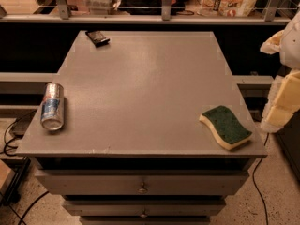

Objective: Pick redbull can

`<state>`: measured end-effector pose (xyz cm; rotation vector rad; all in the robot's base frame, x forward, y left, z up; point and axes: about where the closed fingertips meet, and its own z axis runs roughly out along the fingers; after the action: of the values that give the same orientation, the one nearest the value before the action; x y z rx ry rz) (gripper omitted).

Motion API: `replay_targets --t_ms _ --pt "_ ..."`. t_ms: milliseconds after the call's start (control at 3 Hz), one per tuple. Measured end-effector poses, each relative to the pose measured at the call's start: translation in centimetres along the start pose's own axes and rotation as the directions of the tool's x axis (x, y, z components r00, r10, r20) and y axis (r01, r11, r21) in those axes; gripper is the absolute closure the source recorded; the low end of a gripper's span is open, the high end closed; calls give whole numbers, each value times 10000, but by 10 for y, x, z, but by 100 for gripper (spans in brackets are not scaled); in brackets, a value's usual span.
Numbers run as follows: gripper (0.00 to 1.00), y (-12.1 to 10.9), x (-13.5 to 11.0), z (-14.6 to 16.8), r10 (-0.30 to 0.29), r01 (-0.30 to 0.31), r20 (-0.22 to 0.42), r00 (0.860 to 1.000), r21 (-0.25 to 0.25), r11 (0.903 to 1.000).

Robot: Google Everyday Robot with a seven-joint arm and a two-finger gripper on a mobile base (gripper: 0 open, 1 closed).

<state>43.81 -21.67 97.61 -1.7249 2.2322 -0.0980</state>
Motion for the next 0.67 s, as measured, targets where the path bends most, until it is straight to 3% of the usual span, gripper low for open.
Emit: replay_targets --t_ms 667 --pt "0 0 -5 -1 -90 89 176 9998 84 9999"
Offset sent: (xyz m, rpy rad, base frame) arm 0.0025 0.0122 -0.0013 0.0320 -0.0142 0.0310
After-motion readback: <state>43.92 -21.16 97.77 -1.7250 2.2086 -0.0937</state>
